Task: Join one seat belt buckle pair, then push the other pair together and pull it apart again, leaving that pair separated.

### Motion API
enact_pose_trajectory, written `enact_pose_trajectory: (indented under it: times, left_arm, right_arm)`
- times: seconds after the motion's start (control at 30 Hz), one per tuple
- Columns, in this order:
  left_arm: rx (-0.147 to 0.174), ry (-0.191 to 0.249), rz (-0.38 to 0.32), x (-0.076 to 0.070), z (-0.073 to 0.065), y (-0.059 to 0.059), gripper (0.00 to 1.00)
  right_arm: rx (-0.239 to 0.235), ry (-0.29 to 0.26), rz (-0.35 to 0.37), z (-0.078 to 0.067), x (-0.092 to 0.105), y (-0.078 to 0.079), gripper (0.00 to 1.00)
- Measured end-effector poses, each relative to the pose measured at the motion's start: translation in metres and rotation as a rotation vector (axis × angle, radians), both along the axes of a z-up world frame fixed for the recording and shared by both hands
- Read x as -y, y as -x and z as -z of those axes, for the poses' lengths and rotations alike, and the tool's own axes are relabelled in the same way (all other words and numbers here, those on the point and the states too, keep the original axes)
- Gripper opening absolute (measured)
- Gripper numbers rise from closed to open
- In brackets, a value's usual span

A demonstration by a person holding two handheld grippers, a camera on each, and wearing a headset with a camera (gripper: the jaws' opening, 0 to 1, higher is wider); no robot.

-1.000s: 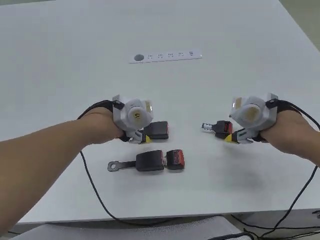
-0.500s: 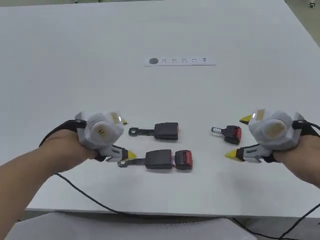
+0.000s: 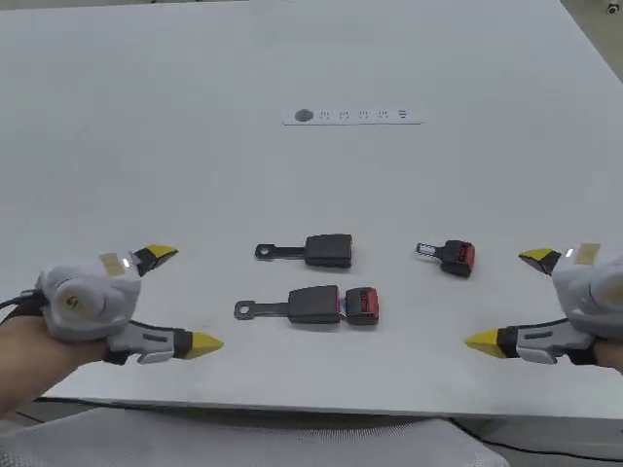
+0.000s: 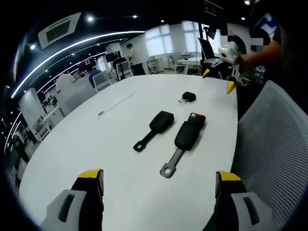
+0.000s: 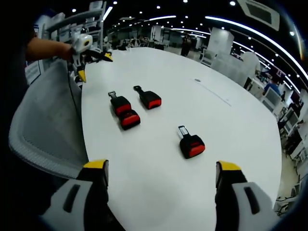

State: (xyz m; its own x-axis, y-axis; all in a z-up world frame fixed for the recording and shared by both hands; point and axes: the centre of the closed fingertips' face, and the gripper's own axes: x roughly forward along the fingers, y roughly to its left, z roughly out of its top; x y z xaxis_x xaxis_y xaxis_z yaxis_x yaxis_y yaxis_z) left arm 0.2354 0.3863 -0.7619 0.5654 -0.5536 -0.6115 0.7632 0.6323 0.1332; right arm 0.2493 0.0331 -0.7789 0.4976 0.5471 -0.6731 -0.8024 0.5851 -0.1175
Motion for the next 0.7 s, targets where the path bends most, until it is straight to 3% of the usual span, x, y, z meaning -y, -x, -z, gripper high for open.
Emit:
enact_pose_trajectory:
  times: [0.03,0.23,0.43,0.57,0.63,0.7]
  left_arm:
    - [-0.003,0.005,0.000,-0.001,0.000,0.002,1.00]
    - [-0.020,0.014,-0.046,-0.006,0.005,0.006,1.00]
    - [-0.002,0.008,-0.082,-0.011,0.002,0.004,1.00]
    - [0.014,0.019,-0.125,-0.018,0.003,-0.003,0.99]
    - [0.009,0.029,-0.130,-0.018,0.004,-0.003,0.99]
    - [0.005,0.030,-0.123,-0.016,0.005,-0.001,1.00]
  right_arm:
    - [0.005,-0.010,0.007,-0.001,0.000,0.000,1.00]
    - [-0.002,-0.016,0.027,-0.002,0.007,-0.001,1.00]
    - [0.000,-0.057,0.066,-0.006,0.005,-0.004,1.00]
    - [0.005,-0.060,0.114,-0.003,0.015,-0.012,1.00]
    - [-0.013,-0.115,0.137,-0.006,0.012,-0.013,1.00]
    - [-0.002,-0.102,0.126,-0.006,0.013,-0.013,1.00]
